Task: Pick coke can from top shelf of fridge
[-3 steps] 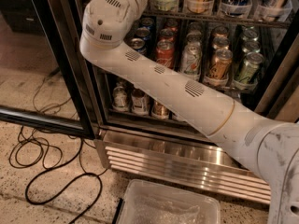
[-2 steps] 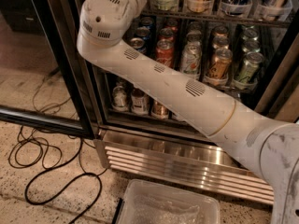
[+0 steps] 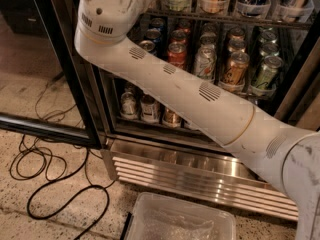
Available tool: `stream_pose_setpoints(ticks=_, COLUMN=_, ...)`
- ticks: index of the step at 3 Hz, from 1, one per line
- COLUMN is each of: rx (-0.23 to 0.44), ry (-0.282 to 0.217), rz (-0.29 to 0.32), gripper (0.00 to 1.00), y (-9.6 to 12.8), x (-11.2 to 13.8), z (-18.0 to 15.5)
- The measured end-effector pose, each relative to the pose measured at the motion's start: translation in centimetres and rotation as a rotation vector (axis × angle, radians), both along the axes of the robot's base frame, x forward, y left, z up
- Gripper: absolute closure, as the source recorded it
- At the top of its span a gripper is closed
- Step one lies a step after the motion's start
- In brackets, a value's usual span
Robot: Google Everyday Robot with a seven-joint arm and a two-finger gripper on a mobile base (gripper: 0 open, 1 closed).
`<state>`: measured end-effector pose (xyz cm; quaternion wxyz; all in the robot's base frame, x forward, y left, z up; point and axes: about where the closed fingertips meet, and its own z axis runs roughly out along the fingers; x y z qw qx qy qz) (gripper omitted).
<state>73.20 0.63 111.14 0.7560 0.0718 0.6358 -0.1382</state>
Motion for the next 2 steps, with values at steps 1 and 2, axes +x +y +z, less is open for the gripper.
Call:
stream_pose_setpoints(ticks=1, rx=0.024, ry=0.048, rz=-0.045, gripper=1.00, y=-0.7, x=-1.6, z=0.5)
stream_pose_setpoints(ticks=2, rx=0.067, ry=0.117, rz=-0.112, gripper=1.00, y=-1.9, x=-4.0, z=0.8)
